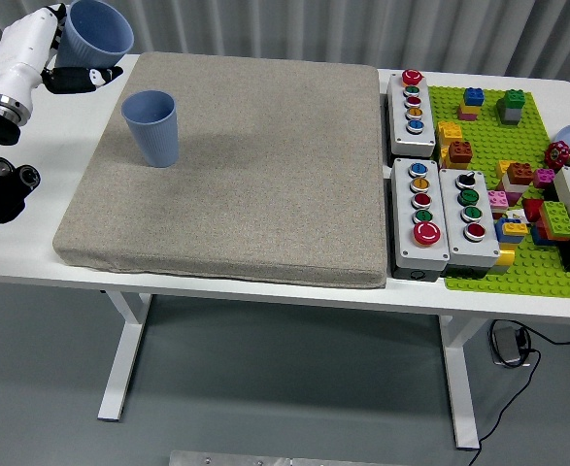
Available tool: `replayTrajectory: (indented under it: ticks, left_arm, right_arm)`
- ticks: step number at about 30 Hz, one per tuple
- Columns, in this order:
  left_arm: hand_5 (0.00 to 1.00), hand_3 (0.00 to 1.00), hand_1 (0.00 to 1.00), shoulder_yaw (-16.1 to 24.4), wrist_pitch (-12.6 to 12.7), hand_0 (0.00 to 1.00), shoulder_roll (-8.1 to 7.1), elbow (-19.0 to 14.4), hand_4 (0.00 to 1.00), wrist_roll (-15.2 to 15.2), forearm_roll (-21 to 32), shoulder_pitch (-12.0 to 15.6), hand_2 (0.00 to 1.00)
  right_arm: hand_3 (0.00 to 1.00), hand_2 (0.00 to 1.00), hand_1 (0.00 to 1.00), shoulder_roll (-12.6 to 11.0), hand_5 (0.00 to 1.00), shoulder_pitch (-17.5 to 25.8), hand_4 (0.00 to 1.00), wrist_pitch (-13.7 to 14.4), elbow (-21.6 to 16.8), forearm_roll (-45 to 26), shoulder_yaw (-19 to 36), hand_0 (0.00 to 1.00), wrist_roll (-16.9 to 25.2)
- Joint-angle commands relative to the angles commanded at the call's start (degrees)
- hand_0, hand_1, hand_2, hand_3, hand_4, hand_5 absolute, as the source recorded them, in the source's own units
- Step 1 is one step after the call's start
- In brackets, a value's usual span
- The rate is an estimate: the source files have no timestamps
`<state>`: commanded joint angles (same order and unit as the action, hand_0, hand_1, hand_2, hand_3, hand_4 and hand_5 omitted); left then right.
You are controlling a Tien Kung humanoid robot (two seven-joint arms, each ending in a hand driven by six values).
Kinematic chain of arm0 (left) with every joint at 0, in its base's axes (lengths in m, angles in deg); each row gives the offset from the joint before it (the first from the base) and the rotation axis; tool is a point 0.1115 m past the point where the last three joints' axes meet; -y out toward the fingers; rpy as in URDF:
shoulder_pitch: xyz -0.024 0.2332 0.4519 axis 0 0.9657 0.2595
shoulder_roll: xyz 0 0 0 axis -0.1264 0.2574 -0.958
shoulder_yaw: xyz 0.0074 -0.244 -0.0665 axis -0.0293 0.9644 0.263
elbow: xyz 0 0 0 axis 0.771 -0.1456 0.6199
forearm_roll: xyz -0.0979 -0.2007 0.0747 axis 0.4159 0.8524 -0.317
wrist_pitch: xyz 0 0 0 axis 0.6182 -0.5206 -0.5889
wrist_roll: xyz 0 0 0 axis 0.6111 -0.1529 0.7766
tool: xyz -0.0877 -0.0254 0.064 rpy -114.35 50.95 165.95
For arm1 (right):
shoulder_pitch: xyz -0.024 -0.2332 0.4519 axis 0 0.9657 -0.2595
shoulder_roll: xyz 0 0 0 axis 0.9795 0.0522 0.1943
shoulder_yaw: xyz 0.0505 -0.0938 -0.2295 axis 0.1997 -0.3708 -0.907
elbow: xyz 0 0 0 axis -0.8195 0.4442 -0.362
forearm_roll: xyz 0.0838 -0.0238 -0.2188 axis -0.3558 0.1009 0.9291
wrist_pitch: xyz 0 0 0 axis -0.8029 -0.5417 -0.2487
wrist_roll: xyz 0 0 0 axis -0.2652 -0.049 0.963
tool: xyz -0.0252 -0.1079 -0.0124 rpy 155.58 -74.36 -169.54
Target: Pick cup pour cup place
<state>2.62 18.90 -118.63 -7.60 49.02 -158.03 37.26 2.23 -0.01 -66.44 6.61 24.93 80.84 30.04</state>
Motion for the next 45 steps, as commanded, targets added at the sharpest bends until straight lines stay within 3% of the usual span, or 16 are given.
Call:
replayTrajectory:
  ticks: [3, 8, 12, 15, 22, 29, 32, 38, 45]
  left_arm:
    - [0.103, 0.526, 0.511, 1.0, 1.8, 0.483, 0.57, -0.1, 0.707, 1.8, 7.4, 1.0, 0.500]
    - [0.106, 0.523, 0.513, 5.4, 6.5, 0.486, 2.21, -2.3, 0.707, 5.3, 17.8, 4.9, 0.503]
    - [0.129, 0.525, 0.512, 9.2, 10.9, 0.485, 3.76, -6.2, 0.707, 4.8, 14.9, 9.2, 0.502]
    - [0.129, 0.525, 0.512, 11.8, 11.0, 0.485, 6.30, -9.7, 0.707, 4.0, 8.4, 14.0, 0.502]
    - [0.134, 0.527, 0.514, 13.8, 11.0, 0.490, 10.67, -13.7, 0.709, 4.7, 1.8, 22.0, 0.503]
    - [0.136, 0.527, 0.516, 16.1, 11.0, 0.490, 12.30, -16.5, 0.710, 7.1, 1.4, 27.7, 0.504]
    - [0.143, 0.524, 0.514, 16.8, 11.0, 0.492, 13.14, -17.3, 0.711, 8.1, 1.9, 29.3, 0.505]
    - [0.153, 0.523, 0.514, 16.2, 11.0, 0.493, 16.41, -15.7, 0.713, 9.8, 3.2, 30.5, 0.504]
    - [0.161, 0.522, 0.513, 16.3, 11.0, 0.495, 17.79, -15.0, 0.713, 11.6, 4.3, 31.8, 0.505]
  right_arm:
    - [0.593, 0.586, 0.605, 0.0, 0.134, 0.0, 0.002, 0.0, 0.0, -0.1, -0.1, 0.675, 0.1]
    - [0.593, 0.586, 0.605, 0.0, 0.131, -0.1, 0.002, 0.0, 0.1, -0.2, 0.0, 0.675, 0.2]
    - [0.593, 0.585, 0.605, 0.0, 0.126, 0.0, 0.002, -0.1, 0.1, -0.1, 0.2, 0.675, 0.4]
    - [0.593, 0.585, 0.605, 0.1, 0.126, 0.1, 0.002, 0.0, 0.1, 0.2, 0.5, 0.675, 0.4]
    - [0.593, 0.586, 0.605, 0.4, 0.129, 0.4, 0.002, -0.1, 0.1, 0.7, 1.1, 0.675, 0.4]
    - [0.593, 0.586, 0.605, 0.5, 0.128, 0.4, 0.002, -0.2, 0.1, 1.3, 1.5, 0.675, 0.3]
    - [0.592, 0.584, 0.604, 0.5, 0.126, 0.5, 0.002, -0.3, 0.1, 1.2, 1.5, 0.675, 0.4]
    - [0.592, 0.583, 0.605, 0.5, 0.127, 0.6, 0.002, -0.3, 0.1, 1.1, 1.4, 0.675, 0.4]
    - [0.592, 0.583, 0.604, 0.6, 0.130, 0.8, 0.002, -0.2, 0.1, 1.3, 1.4, 0.675, 0.4]
